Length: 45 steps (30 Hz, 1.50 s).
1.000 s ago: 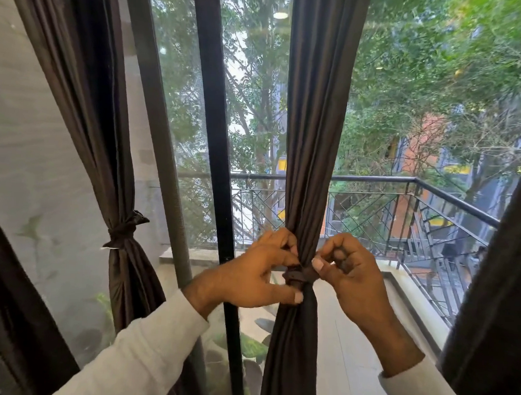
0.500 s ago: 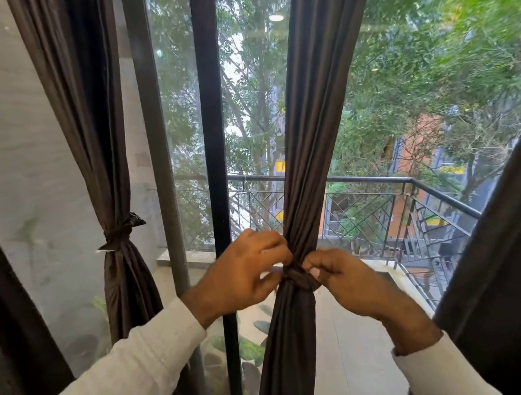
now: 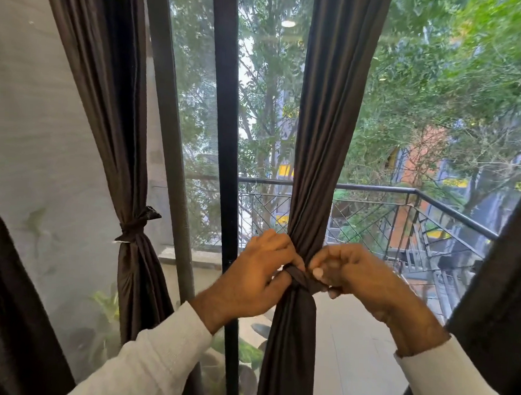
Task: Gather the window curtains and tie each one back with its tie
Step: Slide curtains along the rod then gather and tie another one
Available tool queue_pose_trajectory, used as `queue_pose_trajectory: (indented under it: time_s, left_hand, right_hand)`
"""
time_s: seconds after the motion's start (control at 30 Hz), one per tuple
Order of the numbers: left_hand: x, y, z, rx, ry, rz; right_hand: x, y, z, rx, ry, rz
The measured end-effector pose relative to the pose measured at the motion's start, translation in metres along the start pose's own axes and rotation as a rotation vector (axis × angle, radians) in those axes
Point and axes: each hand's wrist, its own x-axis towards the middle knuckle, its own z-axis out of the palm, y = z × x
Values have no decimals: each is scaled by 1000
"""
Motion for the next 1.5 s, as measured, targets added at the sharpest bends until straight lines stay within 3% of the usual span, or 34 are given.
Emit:
queue_pose_trajectory:
  time_s: [0.1, 0.23, 0.43, 0.57, 0.67, 0.8, 0.97, 1.5]
  left_hand:
    - [-2, -2, -5, -127, -114, -82]
    - [0, -1, -17, -250, -321, -91]
    - [-6, 15, -8, 58, 51, -3]
    - [-15, 17, -7, 380, 104, 246]
    - [-30, 16, 1, 492, 191, 284]
    - [-49, 15, 7, 500, 228, 313]
    - [-48, 17, 2, 404, 271, 291]
    - [-49, 22, -3, 435, 257, 364]
  right_hand:
    - [1, 1, 0, 192, 94, 2]
    - [3, 0, 9, 269, 152, 21]
    - [-2, -6, 6, 265, 162, 31]
    - [-6, -9, 4, 231, 175, 41]
    - [-15, -9, 2, 166, 118, 14]
    - [-30, -11, 1, 6, 77, -40]
    - [-39, -30, 10, -278, 257, -193]
    - [-31, -20, 9, -289, 404, -172]
